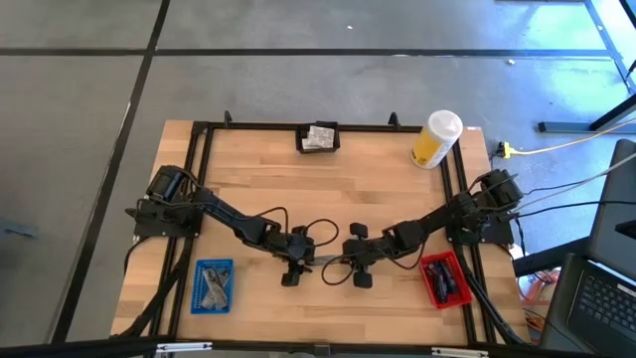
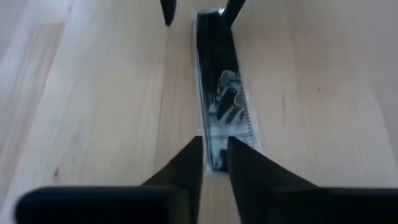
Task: Pick & Place Travel size toiletries
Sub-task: Put the black comb into the blue bin
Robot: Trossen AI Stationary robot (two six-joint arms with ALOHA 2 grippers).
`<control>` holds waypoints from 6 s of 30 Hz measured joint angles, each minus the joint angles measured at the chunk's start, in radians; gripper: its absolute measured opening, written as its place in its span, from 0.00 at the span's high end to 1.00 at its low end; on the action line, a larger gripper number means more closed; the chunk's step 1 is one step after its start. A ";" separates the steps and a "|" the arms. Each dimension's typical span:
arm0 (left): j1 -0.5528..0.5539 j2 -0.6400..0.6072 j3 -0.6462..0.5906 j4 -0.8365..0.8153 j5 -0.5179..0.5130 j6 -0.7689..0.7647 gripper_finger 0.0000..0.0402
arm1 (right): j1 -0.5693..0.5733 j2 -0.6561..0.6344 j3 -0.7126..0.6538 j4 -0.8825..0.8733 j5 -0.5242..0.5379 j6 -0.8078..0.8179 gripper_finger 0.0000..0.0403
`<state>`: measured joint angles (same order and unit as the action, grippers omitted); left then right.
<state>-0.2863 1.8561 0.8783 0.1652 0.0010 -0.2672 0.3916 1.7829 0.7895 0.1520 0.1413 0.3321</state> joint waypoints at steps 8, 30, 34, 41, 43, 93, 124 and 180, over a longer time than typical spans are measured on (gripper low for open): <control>0.000 0.000 0.000 -0.004 0.000 0.000 0.54 | 0.000 0.000 0.000 -0.003 0.074 0.008 0.98; 0.000 -0.001 0.000 -0.007 0.001 0.000 0.54 | -0.016 0.035 0.001 -0.021 0.060 0.070 1.00; 0.000 -0.002 0.000 -0.010 0.007 0.003 0.54 | -0.020 0.064 0.005 -0.004 0.046 0.087 1.00; 0.000 -0.020 -0.001 -0.019 0.082 0.045 0.54 | -0.020 0.067 0.005 -0.010 0.031 0.099 1.00; 0.000 -0.043 -0.002 -0.033 0.085 0.061 0.54 | -0.021 0.068 0.005 -0.013 0.025 0.099 1.00; -0.093 0.020 0.004 -0.082 -0.266 -0.102 0.37 | -0.055 0.068 0.002 0.002 -0.080 0.202 1.00; -0.076 0.024 0.000 -0.108 -0.312 -0.038 0.98 | -0.054 0.069 0.002 0.002 -0.082 0.176 1.00; 0.084 0.027 0.094 -0.173 0.287 -0.342 1.00 | 0.122 0.052 0.254 -0.281 0.095 -0.110 0.87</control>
<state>-0.2022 1.8832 0.9726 -0.0078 0.2884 -0.6093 0.5131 1.8347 1.0435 -0.1292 0.2361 0.2221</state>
